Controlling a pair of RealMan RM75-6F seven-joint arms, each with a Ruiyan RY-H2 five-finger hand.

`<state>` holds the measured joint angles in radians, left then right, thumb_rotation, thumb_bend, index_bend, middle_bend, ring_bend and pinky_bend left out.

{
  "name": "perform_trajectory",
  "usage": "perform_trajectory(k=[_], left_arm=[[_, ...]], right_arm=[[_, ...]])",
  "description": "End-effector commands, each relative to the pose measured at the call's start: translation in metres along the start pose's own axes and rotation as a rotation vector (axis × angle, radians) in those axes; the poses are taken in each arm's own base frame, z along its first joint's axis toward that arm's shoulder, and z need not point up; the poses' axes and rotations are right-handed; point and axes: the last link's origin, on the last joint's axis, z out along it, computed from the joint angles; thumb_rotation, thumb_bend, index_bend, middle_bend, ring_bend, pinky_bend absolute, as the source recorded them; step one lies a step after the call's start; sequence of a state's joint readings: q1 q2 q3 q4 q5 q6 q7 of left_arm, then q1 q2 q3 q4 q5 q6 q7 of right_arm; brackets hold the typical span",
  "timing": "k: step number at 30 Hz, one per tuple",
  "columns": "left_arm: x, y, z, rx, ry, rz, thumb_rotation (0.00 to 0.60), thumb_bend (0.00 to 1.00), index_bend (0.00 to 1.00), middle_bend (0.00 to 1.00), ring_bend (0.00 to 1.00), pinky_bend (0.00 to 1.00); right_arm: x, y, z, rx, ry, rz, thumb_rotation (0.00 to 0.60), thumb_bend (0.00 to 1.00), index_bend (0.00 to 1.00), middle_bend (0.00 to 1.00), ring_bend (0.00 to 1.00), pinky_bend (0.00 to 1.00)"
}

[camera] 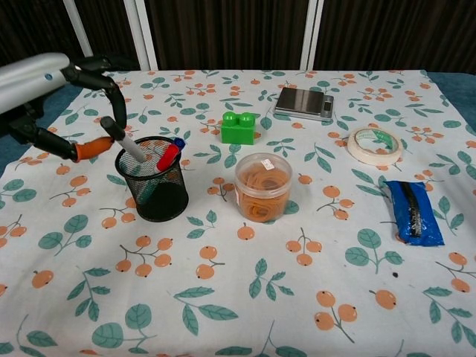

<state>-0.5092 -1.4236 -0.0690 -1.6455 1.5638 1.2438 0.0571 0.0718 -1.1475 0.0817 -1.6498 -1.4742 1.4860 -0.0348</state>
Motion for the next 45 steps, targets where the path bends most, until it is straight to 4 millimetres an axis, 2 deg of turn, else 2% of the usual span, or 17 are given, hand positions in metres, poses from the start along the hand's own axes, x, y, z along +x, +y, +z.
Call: perform_trajectory(k=[1,6,11,15,18,24,30,42,45], left_arm=[[0.021,-0.002,-0.004,-0.012,0.053,0.006,0.6,0.39,0.55,0.06,0.0,0.0],[0.053,-0.008,-0.012,-0.015,0.107,0.027,0.6,0.39,0.55,0.06,0.0,0.0],[0.073,-0.018,-0.02,0.01,0.13,0.03,0.6,0.39,0.55,0.07,0.0,0.0],[0.08,-0.037,-0.027,0.053,0.136,0.043,0.6,0.39,0.55,0.07,0.0,0.0],[0.075,-0.052,-0.027,0.09,0.116,0.036,0.6,0.39,0.55,0.07,0.0,0.0],[0.05,-0.08,-0.022,0.153,0.039,-0.104,0.6,0.39,0.55,0.08,0.0,0.0],[0.036,-0.099,-0.007,0.239,-0.04,-0.24,0.6,0.39,0.55,0.08,0.0,0.0],[0.03,-0.109,0.038,0.351,-0.167,-0.279,0.6,0.39,0.55,0.07,0.0,0.0],[0.028,-0.106,0.049,0.36,-0.183,-0.268,0.6,0.39,0.55,0.07,0.0,0.0]], right_arm=[[0.0,0.0,0.0,-0.002,-0.002,0.0,0.6,0.12,0.06,0.0,0.04,0.17],[-0.001,0.0,0.0,-0.002,-0.005,-0.001,0.6,0.12,0.06,0.0,0.04,0.17],[-0.001,0.0,0.0,-0.001,-0.006,-0.003,0.6,0.12,0.06,0.0,0.04,0.17],[-0.001,-0.001,0.0,-0.002,-0.006,-0.003,0.6,0.12,0.06,0.0,0.04,0.17],[-0.001,-0.001,0.0,-0.003,-0.006,-0.004,0.6,0.12,0.06,0.0,0.04,0.17],[-0.001,0.0,0.0,-0.005,-0.005,-0.004,0.6,0.12,0.06,0.0,0.04,0.17],[-0.002,0.0,0.0,-0.004,-0.012,-0.003,0.6,0.12,0.06,0.0,0.04,0.17],[-0.002,0.0,0.001,-0.003,-0.011,-0.004,0.6,0.12,0.06,0.0,0.04,0.17],[-0.002,0.0,0.001,-0.001,-0.012,-0.006,0.6,0.12,0.06,0.0,0.04,0.17]])
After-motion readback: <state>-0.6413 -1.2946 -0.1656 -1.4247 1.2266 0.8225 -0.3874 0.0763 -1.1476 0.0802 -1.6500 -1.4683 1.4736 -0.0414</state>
